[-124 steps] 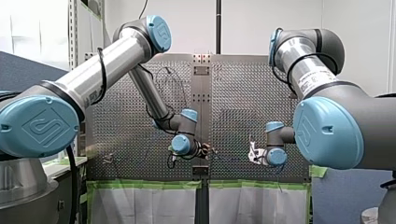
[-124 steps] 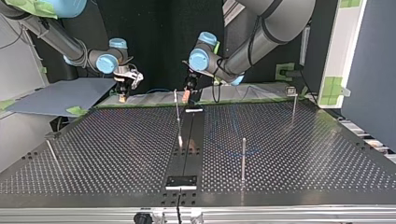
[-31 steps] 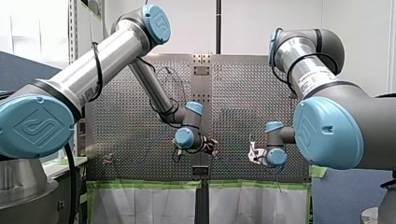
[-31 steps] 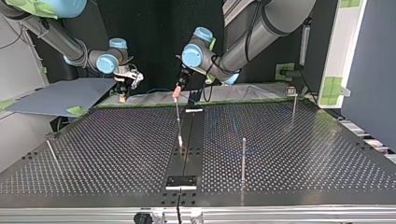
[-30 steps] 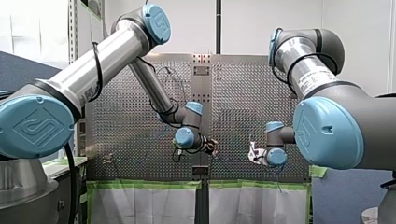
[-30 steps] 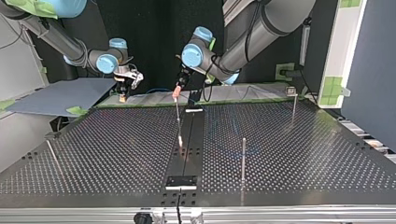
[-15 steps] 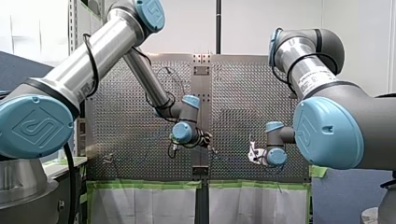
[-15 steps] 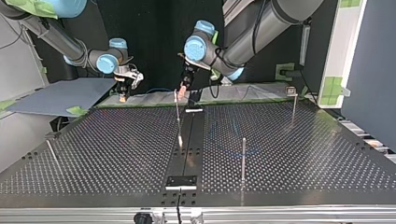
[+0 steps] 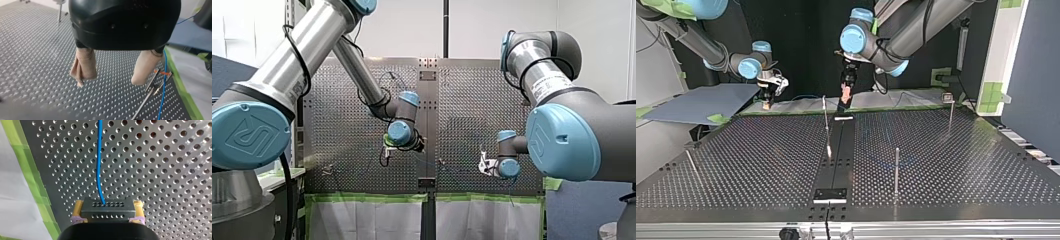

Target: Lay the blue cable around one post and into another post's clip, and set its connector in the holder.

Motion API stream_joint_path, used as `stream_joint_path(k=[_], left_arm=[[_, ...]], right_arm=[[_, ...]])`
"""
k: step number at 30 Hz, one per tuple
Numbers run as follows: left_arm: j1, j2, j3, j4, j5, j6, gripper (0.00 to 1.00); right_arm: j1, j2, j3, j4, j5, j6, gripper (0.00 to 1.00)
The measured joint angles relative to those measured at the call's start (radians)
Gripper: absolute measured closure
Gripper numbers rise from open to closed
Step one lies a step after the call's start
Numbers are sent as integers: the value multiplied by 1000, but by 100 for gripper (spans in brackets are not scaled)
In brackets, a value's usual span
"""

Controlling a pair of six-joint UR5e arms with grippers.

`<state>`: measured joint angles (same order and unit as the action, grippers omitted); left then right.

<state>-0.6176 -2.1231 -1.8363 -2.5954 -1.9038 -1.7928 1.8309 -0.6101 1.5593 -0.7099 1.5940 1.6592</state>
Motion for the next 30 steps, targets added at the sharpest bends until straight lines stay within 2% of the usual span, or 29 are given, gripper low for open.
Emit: stream_joint_path(k=[13, 19, 30], left_arm=[[28, 113, -113, 32, -104, -113, 0], [53, 165, -151, 35, -96, -165, 0], [102, 263, -156, 40, -76, -263, 0]], right_arm=[[-9, 0, 0, -2, 0, 1, 95], [-7, 0, 0, -2, 0, 1, 95], [-1, 0, 0, -9, 0, 2, 95]])
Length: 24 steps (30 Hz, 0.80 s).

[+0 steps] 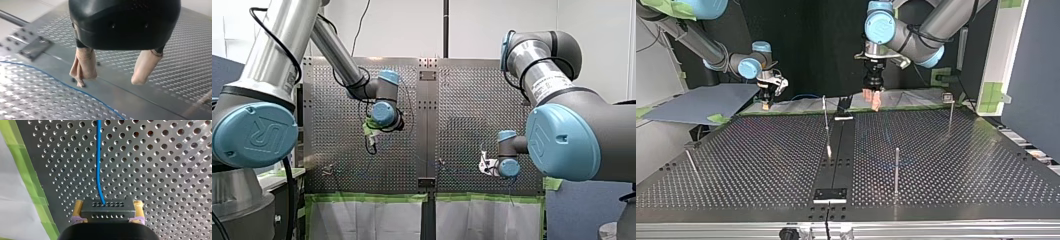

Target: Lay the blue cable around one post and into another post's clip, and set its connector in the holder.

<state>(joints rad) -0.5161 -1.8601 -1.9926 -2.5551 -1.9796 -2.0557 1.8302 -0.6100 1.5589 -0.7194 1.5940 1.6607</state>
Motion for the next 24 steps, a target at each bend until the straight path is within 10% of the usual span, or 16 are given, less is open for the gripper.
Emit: stream_joint_path(k=[24], left_arm=[[111, 200, 10, 161, 47, -201, 0]], right_arm=[[10, 1, 1, 23, 4, -2, 95]])
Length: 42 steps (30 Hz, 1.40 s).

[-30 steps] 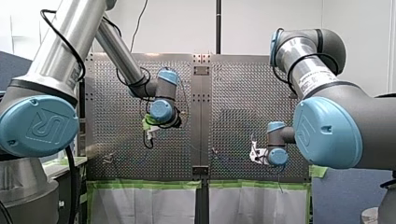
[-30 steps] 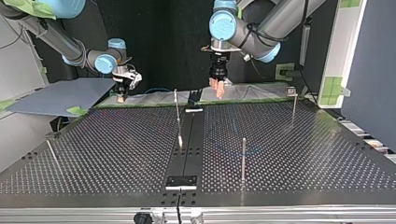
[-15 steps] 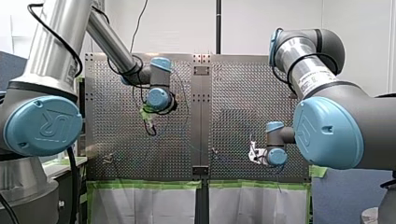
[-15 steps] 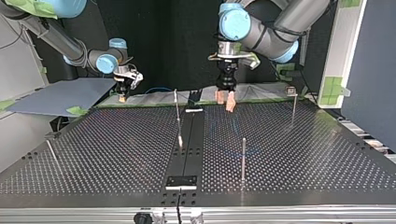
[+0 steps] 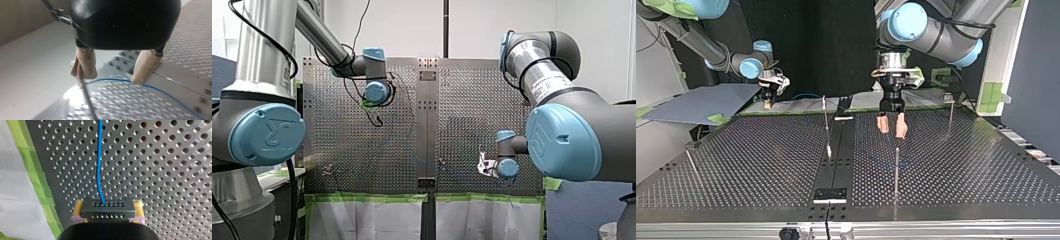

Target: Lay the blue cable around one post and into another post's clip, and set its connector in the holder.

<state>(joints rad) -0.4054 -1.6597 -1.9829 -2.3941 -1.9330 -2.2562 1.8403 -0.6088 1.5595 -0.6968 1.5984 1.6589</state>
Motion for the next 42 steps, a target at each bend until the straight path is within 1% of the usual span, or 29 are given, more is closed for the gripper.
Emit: stream_joint_path(k=[3, 7, 10, 13, 16, 19, 22, 27, 34, 42], left_arm=[[26, 28, 2, -10, 24, -28, 0], [65, 62, 1, -41, 62, -67, 0], [93, 69, 1, -68, 90, -96, 0], [123, 60, 2, -84, 120, -125, 0], [143, 36, 2, -85, 152, -157, 0], [151, 11, 2, -78, 181, -186, 0], [156, 0, 7, -64, 202, -212, 0], [164, -3, 28, -60, 214, -251, 0], [176, -4, 68, -84, 231, -311, 0], [203, -16, 81, -100, 236, -374, 0]], right_arm=[[2, 0, 0, 0, 0, -1, 95], [5, 0, 0, 0, 1, -2, 95], [6, 0, 0, 0, 2, -2, 95], [7, 0, 0, 0, 2, -2, 95], [7, 0, 0, 0, 2, -2, 95], [8, 0, 0, 1, 2, -2, 95], [9, 0, 0, 2, 2, -2, 95], [9, 0, 0, 2, 2, -3, 95], [9, 0, 0, 2, 2, -6, 95], [9, 0, 0, 3, 2, -6, 95]])
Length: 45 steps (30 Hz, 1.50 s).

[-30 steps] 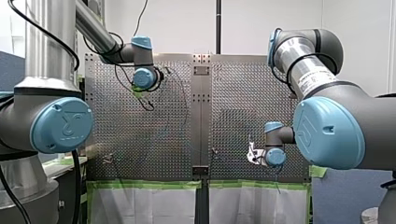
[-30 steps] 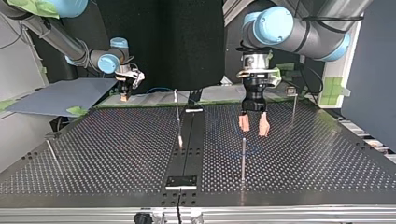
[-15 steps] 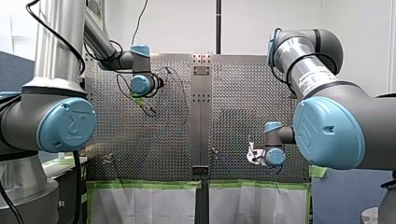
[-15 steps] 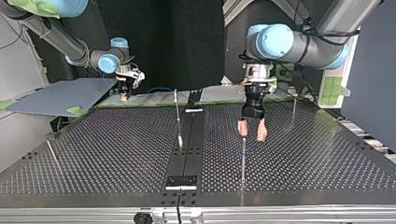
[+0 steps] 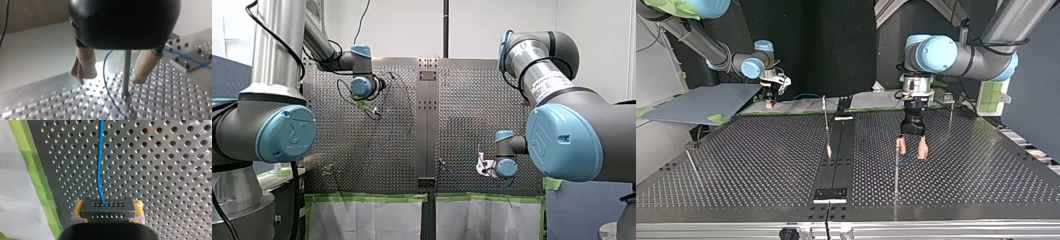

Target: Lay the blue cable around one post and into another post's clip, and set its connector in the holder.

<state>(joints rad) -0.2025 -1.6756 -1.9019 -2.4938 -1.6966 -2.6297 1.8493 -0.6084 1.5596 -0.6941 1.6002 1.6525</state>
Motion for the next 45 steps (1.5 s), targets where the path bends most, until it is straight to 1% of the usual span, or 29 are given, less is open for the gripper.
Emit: stream_joint_path(k=[7, 11, 14, 19, 24, 29, 37, 40, 41, 45], left_arm=[[14, -53, 32, -11, 9, -59, 0], [16, -73, 39, -11, 9, -91, 0], [23, -78, 47, -15, 7, -117, 0], [46, -79, 81, -33, 6, -160, 0], [60, -80, 106, -40, 11, -200, 0], [68, -80, 122, -42, 25, -245, 0], [73, -80, 127, -40, 52, -315, 0], [78, -80, 128, -39, 58, -324, 0], [79, -81, 127, -38, 59, -325, 0], [85, -81, 128, -38, 64, -323, 0]], right_arm=[[1, 0, 0, 0, 0, 0, 95], [1, 0, 0, -2, 0, -1, 95], [1, 0, 0, -2, 0, -2, 95], [2, 0, 0, -5, 0, -2, 95], [5, 0, 0, -5, 0, -3, 95], [9, 0, 0, -5, 0, -3, 95], [13, 0, 0, -3, 2, -3, 95], [15, 0, 0, -3, 13, -3, 95], [14, -1, 0, -3, 19, -3, 93], [13, -12, 0, 6, 51, -5, 93]])
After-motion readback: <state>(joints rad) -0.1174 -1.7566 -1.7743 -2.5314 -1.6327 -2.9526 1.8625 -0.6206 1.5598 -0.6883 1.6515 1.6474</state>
